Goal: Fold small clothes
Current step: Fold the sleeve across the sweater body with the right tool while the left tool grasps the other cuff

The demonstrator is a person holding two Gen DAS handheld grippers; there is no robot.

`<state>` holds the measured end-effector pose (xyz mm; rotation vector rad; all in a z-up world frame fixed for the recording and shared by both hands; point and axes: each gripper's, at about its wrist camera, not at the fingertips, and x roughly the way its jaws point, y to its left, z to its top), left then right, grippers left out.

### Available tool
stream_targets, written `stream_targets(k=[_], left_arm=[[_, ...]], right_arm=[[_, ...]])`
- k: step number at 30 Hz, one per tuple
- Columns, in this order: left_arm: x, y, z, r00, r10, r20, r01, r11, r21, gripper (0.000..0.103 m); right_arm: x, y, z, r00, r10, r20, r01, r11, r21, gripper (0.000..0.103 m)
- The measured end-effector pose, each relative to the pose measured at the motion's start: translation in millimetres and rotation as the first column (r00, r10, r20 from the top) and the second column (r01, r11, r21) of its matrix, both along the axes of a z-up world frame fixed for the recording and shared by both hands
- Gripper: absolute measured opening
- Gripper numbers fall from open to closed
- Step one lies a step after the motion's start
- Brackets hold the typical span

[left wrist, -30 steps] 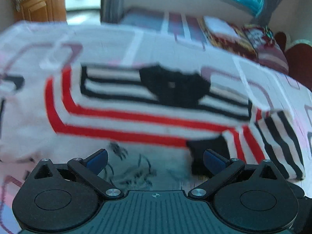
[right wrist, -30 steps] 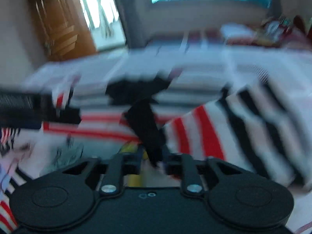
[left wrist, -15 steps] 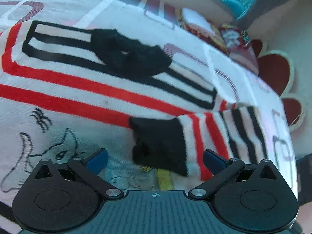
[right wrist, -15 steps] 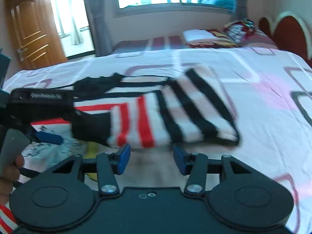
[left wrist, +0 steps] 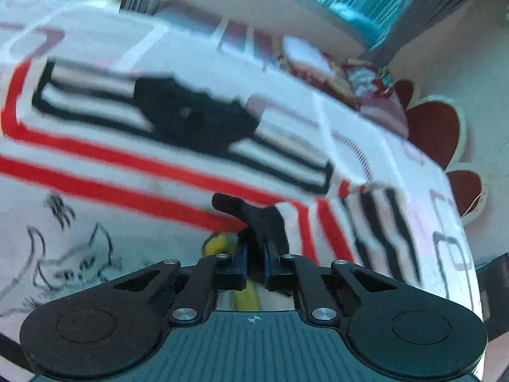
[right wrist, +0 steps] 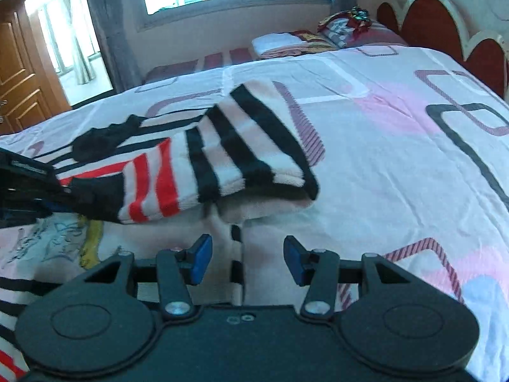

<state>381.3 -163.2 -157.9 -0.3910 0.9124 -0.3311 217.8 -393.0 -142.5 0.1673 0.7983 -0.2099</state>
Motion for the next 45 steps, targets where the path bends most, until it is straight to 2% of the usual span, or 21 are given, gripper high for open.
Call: stream_targets(k=[3,7,11,14,16,19,21,23,27,29,30,32,34,37,40,43,45], left_arm=[[2,20,21,0.997,0.051,0.055,-0.049,0.998,-0.037,0.009],[9,68,39,0.985,0.136,0.109,-0.136,0.991,-0.005,0.009],[11,106,22,0.977,0.198,0.08,-0.205,0.975,0.081,0.009],[4,122,-7,0.975,0.221,0.018,-0.221,0.965,0.143,0.009],[5,125,-24,0.972,0.233,-0.022,-0.227,0.962,0.154,0.009],[5,118,-25,0.973,0.23,-0.007,-0.225,0.959,0.174,0.009],[0,119,-19,0.973,0.231,0.005,-0.228,0.959,0.171,0.009],[-2,121,-16,0.97,0.245,0.001,-0.241,0.956,0.167,0.009],[-12,126,-6,0.965,0.262,-0.001,-0.258,0.951,0.17,0.01],[-20,134,3,0.953,0.302,0.014,-0.3,0.938,0.173,0.009],[-25,138,7,0.941,0.338,0.031,-0.337,0.923,0.186,0.009],[-28,145,14,0.928,0.368,0.051,-0.371,0.909,0.192,0.009],[-27,143,18,0.934,0.352,0.056,-0.356,0.917,0.181,0.009],[-18,121,19,0.96,0.272,0.071,-0.281,0.943,0.178,0.009],[0,91,6,0.982,0.184,0.052,-0.191,0.96,0.205,0.01],[17,71,-19,0.991,0.136,0.014,-0.135,0.954,0.267,0.01],[21,69,-25,0.99,0.13,0.057,-0.141,0.946,0.291,0.009]], right_arm=[[5,-6,-3,0.999,-0.035,-0.017,0.036,0.999,0.007,0.049],[18,-1,-4,1.0,-0.016,-0.016,0.015,1.0,-0.011,0.049],[35,8,-6,1.0,0.023,-0.015,-0.023,1.0,-0.001,0.045],[43,17,-8,0.998,0.057,-0.014,-0.057,0.998,0.001,0.031],[45,20,-11,0.998,0.049,-0.026,-0.05,0.998,-0.034,0.019],[43,10,-13,0.998,0.043,-0.035,-0.042,0.999,0.017,0.018],[40,7,-15,0.998,0.042,-0.044,-0.042,0.999,-0.01,0.016],[35,1,-17,0.999,0.036,-0.036,-0.036,0.999,0.01,0.015],[32,4,-10,0.997,0.046,-0.061,-0.046,0.999,0.0,0.018],[27,2,-2,0.997,0.056,-0.051,-0.054,0.998,0.036,0.023],[21,1,3,0.998,0.058,-0.035,-0.056,0.998,0.042,0.026],[16,-1,13,0.999,0.054,-0.007,-0.054,0.997,0.047,0.026],[20,-3,21,0.999,0.051,0.019,-0.052,0.998,0.042,0.026],[44,-2,23,0.997,0.071,0.031,-0.072,0.995,0.062,0.026],[76,6,20,0.994,0.103,0.043,-0.105,0.994,0.041,0.026],[112,12,12,0.992,0.124,0.023,-0.125,0.992,0.029,0.026],[134,15,7,0.991,0.134,0.016,-0.135,0.991,0.027,0.026]])
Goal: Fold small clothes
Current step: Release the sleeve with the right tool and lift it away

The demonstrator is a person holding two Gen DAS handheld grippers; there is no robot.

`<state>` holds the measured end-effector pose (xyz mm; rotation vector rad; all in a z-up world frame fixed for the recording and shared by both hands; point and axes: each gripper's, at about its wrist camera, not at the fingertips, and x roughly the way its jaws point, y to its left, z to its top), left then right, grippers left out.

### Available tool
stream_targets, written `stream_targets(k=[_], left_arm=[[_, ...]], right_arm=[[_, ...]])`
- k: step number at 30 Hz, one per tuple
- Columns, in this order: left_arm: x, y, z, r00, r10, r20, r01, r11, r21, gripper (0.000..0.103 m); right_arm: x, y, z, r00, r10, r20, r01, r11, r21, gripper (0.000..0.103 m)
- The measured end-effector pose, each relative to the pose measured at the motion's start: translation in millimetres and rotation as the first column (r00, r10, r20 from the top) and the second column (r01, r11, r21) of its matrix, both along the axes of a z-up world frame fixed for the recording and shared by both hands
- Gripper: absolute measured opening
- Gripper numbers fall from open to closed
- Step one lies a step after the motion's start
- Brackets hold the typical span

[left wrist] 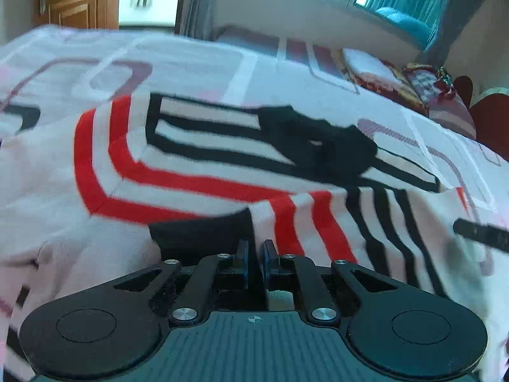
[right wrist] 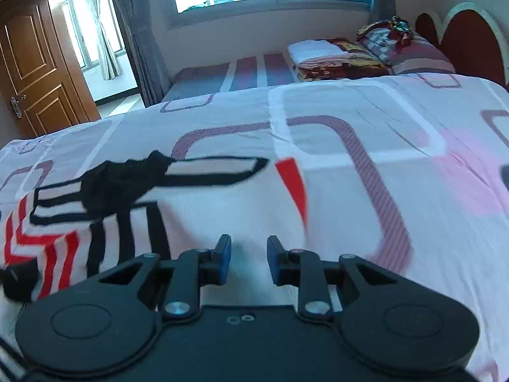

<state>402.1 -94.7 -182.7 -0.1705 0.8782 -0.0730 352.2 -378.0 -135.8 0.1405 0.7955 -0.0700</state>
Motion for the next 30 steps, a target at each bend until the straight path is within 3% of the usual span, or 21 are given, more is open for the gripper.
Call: stream_targets(k=[6,8,10,14,17,19,22,23,24,25,27,30], left_arm=[[7,8,0,1.0,-0.007,-0.013,0.007,1.0,-0.027,0.009],[9,10,2,0.999,-0.008,-0.033,0.007,1.0,-0.026,0.01],[3,12,9,0.999,-0.007,-0.032,0.007,1.0,-0.026,0.01],[-6,26,8,0.997,0.005,-0.071,-0.009,0.999,-0.054,0.01],[-11,31,3,0.998,-0.006,-0.063,0.003,0.999,-0.05,0.01],[-14,35,10,0.997,0.001,-0.081,-0.006,0.999,-0.051,0.01],[-27,51,22,0.997,0.034,-0.067,-0.038,0.997,-0.069,0.012],[-32,62,24,0.996,0.052,-0.076,-0.06,0.993,-0.099,0.035],[-37,72,25,0.993,0.081,-0.09,-0.091,0.989,-0.119,0.091],[-43,82,26,0.988,0.122,-0.09,-0.132,0.984,-0.123,0.101],[-61,101,30,0.981,0.195,-0.004,-0.195,0.975,-0.109,0.102],[-70,124,30,0.975,0.224,0.014,-0.223,0.974,-0.038,0.102]], right_arm=[[37,-7,-27,1.0,-0.011,-0.01,0.009,0.993,-0.115,0.023],[37,-13,-27,0.997,-0.079,-0.006,0.077,0.988,-0.13,0.017],[33,-15,-24,0.995,-0.103,-0.016,0.1,0.989,-0.112,0.02],[2,24,-4,0.999,0.016,0.038,-0.012,0.995,-0.095,0.025],[-11,52,-12,0.995,0.104,0.007,-0.103,0.991,-0.087,0.025],[-13,61,-28,0.993,0.104,-0.055,-0.11,0.986,-0.125,0.025],[-22,68,-16,0.995,0.1,-0.029,-0.102,0.991,-0.082,0.028],[-26,75,-10,0.993,0.121,-0.011,-0.122,0.99,-0.072,0.029],[-30,84,-6,0.99,0.141,-0.002,-0.141,0.988,-0.066,0.03],[-33,92,-2,0.987,0.16,0.004,-0.16,0.986,-0.047,0.03],[-39,109,3,0.98,0.199,0.013,-0.199,0.98,-0.001,0.03],[-45,142,3,0.964,0.265,0.018,-0.265,0.964,0.002,0.03]])
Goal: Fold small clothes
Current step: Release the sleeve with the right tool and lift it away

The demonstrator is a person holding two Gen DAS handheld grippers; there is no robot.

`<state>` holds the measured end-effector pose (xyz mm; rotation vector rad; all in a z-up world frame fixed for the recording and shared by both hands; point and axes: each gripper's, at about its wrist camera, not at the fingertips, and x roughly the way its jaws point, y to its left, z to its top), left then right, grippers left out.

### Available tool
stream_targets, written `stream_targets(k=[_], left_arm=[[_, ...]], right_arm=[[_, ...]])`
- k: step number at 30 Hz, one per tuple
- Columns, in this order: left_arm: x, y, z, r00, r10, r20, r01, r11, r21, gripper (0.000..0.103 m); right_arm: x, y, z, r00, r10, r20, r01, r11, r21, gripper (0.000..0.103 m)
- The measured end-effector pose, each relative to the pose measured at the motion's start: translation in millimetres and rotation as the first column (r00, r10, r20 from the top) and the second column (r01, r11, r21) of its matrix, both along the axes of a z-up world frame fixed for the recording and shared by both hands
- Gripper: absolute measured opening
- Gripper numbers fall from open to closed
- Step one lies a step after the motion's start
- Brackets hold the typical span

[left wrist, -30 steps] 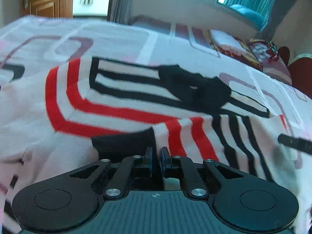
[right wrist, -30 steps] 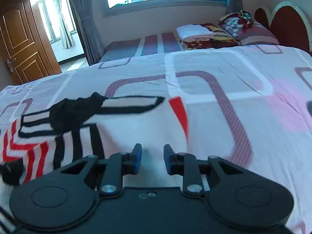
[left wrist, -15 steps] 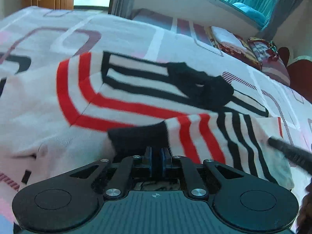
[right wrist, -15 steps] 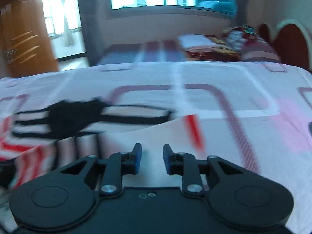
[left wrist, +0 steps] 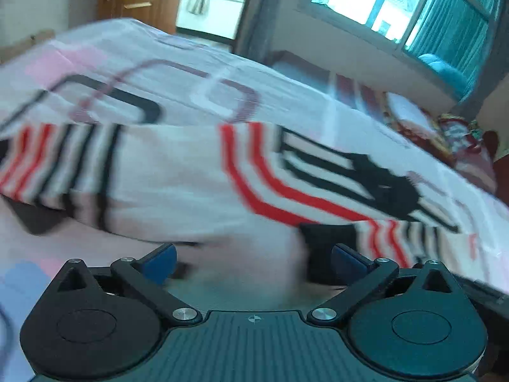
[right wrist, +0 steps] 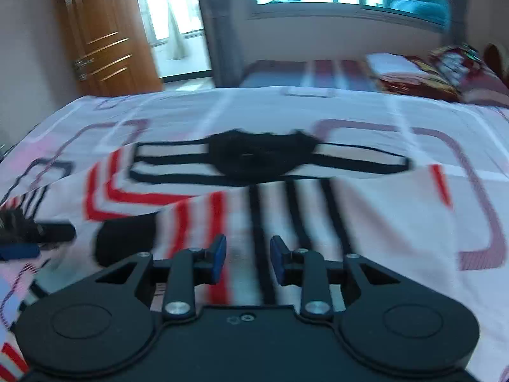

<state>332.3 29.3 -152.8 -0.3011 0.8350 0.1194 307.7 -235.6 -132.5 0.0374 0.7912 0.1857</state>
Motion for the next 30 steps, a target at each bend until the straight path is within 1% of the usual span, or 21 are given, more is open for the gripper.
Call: stream_targets(k=[1,3,5,7,9,10,11,14,16,17,19,22,23,24,25,26,27,28,29,30], left_arm=[[-4,12,-1,1.0,0.029,-0.005,-0.029,1.0,-0.002,0.102],[-12,41,-8,0.995,0.102,-0.021,-0.103,0.994,-0.047,0.102],[-17,70,-16,0.984,0.173,-0.048,-0.176,0.98,-0.09,0.102],[-22,96,-21,0.971,0.231,-0.055,-0.236,0.967,-0.1,0.102],[-27,118,-26,0.959,0.28,-0.048,-0.284,0.954,-0.095,0.09],[-28,129,-29,0.952,0.301,-0.054,-0.305,0.947,-0.102,0.09],[-28,141,-35,0.943,0.326,-0.064,-0.332,0.936,-0.121,0.09],[-25,171,-45,0.914,0.399,-0.081,-0.407,0.902,-0.148,0.09],[-22,193,-56,0.897,0.432,-0.097,-0.442,0.874,-0.2,0.09],[-21,201,-58,0.893,0.444,-0.073,-0.448,0.866,-0.22,0.09],[-14,207,-60,0.892,0.449,-0.051,-0.45,0.868,-0.211,0.09],[-3,217,-66,0.879,0.477,0.004,-0.463,0.856,-0.23,0.089],[1,221,-68,0.87,0.492,0.021,-0.474,0.848,-0.239,0.077],[4,227,-70,0.856,0.516,0.028,-0.496,0.835,-0.24,0.054],[6,234,-71,0.843,0.537,0.028,-0.515,0.82,-0.251,0.041],[6,242,-74,0.828,0.561,0.013,-0.537,0.8,-0.267,0.02],[5,249,-75,0.82,0.573,0.007,-0.546,0.785,-0.291,0.019],[5,252,-75,0.816,0.578,0.006,-0.549,0.778,-0.305,0.019],[8,251,-75,0.819,0.574,0.009,-0.546,0.783,-0.296,0.017],[8,249,-73,0.823,0.567,0.019,-0.54,0.793,-0.284,0.012]], right_arm=[[0,7,0,1.0,0.016,0.001,-0.016,1.0,0.001,0.03],[5,25,0,0.999,0.046,-0.005,-0.046,0.999,0.01,0.03],[6,39,0,0.998,0.065,-0.009,-0.064,0.998,0.02,0.03],[7,53,-2,0.996,0.083,-0.012,-0.083,0.996,0.021,0.03],[10,66,-4,0.995,0.095,-0.013,-0.095,0.995,0.022,0.03],[11,72,-4,0.995,0.099,-0.012,-0.099,0.995,0.019,0.03],[12,77,-6,0.995,0.101,-0.013,-0.101,0.995,0.02,0.03],[15,90,-10,0.994,0.109,-0.024,-0.108,0.994,0.029,0.03],[17,96,-13,0.993,0.112,-0.029,-0.111,0.994,0.023,0.03],[19,98,-15,0.993,0.11,-0.032,-0.11,0.994,0.024,0.03],[21,101,-17,0.994,0.105,-0.034,-0.104,0.994,0.021,0.031],[24,103,-20,0.995,0.091,-0.041,-0.09,0.996,0.016,0.031],[25,102,-21,0.995,0.086,-0.042,-0.085,0.996,0.016,0.031],[26,103,-21,0.996,0.081,-0.042,-0.08,0.997,0.015,0.031],[27,102,-21,0.996,0.076,-0.04,-0.076,0.997,0.011,0.031],[27,102,-21,0.997,0.071,-0.037,-0.071,0.997,0.009,0.031],[28,102,-21,0.997,0.067,-0.035,-0.067,0.998,0.007,0.031],[28,102,-21,0.998,0.062,-0.033,-0.062,0.998,0.003,0.031],[29,102,-21,0.998,0.06,-0.032,-0.06,0.998,-0.002,0.031],[29,102,-20,0.998,0.057,-0.03,-0.057,0.998,-0.005,0.03]])
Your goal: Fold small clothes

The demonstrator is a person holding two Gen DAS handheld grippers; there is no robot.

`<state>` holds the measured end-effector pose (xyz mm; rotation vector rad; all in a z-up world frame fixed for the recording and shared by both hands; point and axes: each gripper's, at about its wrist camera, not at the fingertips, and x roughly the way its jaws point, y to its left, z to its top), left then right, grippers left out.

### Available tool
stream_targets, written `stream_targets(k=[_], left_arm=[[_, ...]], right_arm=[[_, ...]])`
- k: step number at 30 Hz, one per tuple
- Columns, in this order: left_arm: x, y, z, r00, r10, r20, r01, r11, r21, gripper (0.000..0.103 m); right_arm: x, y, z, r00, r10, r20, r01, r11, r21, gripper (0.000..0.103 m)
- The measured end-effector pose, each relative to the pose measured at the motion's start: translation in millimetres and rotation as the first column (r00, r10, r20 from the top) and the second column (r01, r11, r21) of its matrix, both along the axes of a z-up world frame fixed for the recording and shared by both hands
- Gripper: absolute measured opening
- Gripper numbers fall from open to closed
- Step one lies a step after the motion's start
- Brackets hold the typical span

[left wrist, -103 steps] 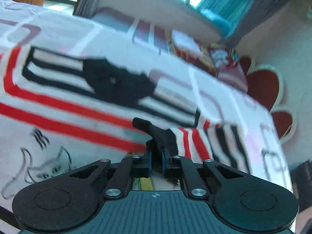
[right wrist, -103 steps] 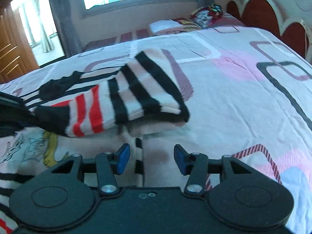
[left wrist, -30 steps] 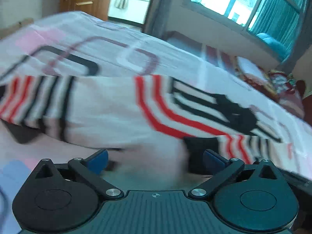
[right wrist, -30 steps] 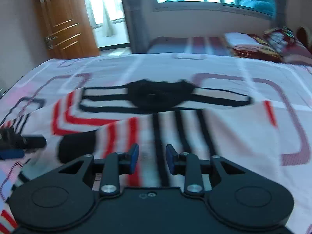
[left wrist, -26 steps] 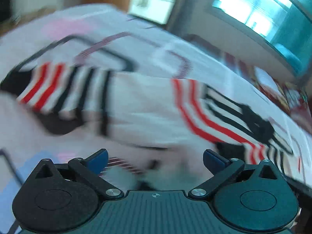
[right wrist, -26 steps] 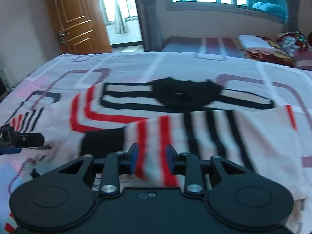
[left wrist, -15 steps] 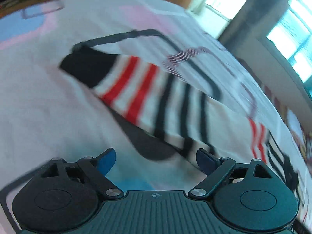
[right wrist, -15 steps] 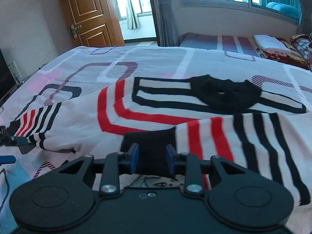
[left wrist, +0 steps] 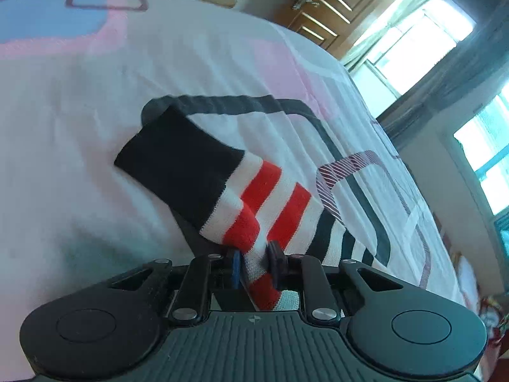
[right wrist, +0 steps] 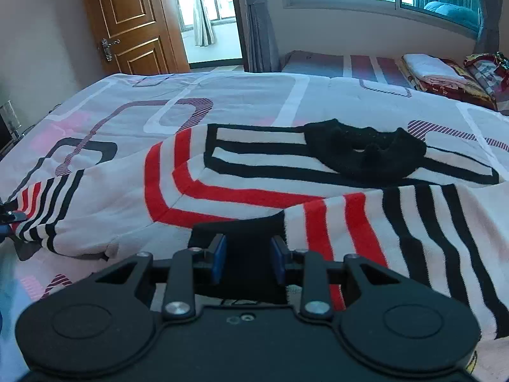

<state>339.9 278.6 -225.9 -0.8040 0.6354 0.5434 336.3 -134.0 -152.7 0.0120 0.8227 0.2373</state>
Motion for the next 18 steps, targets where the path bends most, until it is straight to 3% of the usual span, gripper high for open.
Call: stream_targets(k=[6,8,10,13,15,18], left_arm=[[2,-15,29,0.993,-0.063,0.097,0.06,0.997,0.038,0.011],[9,-28,46,0.983,-0.12,0.137,0.109,0.99,0.086,0.011],[19,-50,62,0.962,-0.212,0.174,0.187,0.971,0.15,0.011],[38,-97,80,0.902,-0.381,0.205,0.339,0.917,0.212,0.011],[53,-138,85,0.836,-0.503,0.219,0.462,0.861,0.212,0.011],[69,-207,82,0.717,-0.663,0.213,0.627,0.748,0.217,0.011]], right_arm=[[-2,-4,3,0.999,-0.029,0.032,0.031,0.998,-0.048,0.031],[2,-2,-14,0.999,-0.018,-0.031,0.015,0.995,-0.099,0.032],[-3,4,-18,1.0,0.015,0.004,-0.014,0.988,-0.152,0.032],[-3,-5,-8,1.0,-0.016,-0.016,0.015,0.999,-0.049,0.029],[-8,-17,0,0.999,-0.046,-0.007,0.046,0.999,0.021,0.031],[-18,-33,10,0.998,-0.061,0.002,0.061,0.996,0.065,0.031]])
